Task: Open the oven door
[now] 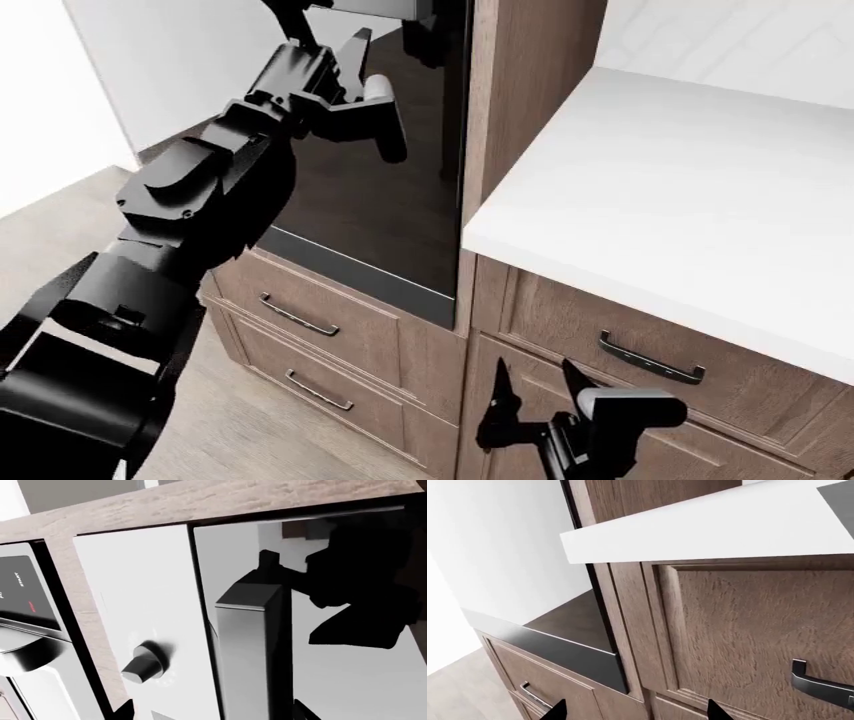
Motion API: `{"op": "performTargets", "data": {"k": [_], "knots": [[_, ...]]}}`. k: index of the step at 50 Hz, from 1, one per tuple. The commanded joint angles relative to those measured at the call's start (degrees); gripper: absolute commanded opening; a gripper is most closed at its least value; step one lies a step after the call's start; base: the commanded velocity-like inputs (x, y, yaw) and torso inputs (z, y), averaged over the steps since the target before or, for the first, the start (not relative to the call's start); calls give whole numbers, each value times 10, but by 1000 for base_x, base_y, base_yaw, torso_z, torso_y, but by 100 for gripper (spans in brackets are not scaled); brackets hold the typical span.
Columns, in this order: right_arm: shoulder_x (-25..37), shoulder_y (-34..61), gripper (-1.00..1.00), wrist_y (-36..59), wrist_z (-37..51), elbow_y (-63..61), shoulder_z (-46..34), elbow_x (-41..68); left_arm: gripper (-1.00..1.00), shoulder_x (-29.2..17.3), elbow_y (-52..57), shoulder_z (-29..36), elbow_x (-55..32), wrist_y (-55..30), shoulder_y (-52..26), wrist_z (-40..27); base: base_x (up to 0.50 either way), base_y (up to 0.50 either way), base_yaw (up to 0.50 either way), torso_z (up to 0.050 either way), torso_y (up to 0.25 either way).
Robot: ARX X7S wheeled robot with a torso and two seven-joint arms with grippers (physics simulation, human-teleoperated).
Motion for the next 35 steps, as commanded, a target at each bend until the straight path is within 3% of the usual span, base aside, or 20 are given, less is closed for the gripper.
{"op": "performTargets", "data": {"k": [1, 17, 35], "knots": [[2, 3, 100, 0, 2, 1, -3, 3, 100, 24, -72, 9, -4, 20, -24, -23, 0, 0, 0, 0, 0], [5, 3, 100, -3, 6, 0, -7, 4, 100, 38, -115, 34, -26, 12, -41, -44, 0, 0, 0, 0, 0], [5, 7, 100, -8, 6, 9, -11, 7, 100, 56, -115, 168, -156, -8, -52, -70, 0, 0, 0, 0, 0]]}}
